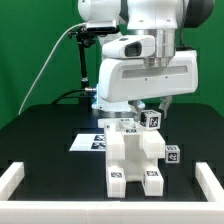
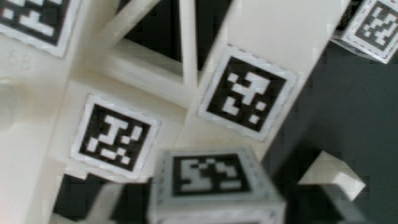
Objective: Assemble chair
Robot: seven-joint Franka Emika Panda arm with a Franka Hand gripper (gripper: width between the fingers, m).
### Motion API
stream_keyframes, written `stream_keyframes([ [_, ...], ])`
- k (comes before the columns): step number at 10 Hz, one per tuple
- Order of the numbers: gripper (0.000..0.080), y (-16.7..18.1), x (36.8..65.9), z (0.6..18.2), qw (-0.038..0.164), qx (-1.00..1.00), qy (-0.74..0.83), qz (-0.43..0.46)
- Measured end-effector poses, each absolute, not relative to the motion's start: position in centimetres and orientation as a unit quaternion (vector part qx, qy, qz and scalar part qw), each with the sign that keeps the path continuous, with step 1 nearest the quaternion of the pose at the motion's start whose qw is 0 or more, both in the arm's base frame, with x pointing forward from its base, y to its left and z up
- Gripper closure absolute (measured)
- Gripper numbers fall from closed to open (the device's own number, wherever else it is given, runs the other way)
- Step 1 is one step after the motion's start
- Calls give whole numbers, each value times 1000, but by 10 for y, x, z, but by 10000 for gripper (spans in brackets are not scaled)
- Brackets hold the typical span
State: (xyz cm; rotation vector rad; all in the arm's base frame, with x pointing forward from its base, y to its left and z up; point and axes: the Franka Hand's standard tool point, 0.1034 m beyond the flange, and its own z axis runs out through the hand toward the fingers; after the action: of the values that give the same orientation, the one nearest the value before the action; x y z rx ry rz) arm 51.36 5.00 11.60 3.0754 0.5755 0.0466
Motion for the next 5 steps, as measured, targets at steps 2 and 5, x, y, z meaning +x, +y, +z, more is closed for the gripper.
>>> stream_keyframes([
  [2,517,50,514,116,5,991,132,15],
  [5,517,51,514,116,3,999,34,17],
])
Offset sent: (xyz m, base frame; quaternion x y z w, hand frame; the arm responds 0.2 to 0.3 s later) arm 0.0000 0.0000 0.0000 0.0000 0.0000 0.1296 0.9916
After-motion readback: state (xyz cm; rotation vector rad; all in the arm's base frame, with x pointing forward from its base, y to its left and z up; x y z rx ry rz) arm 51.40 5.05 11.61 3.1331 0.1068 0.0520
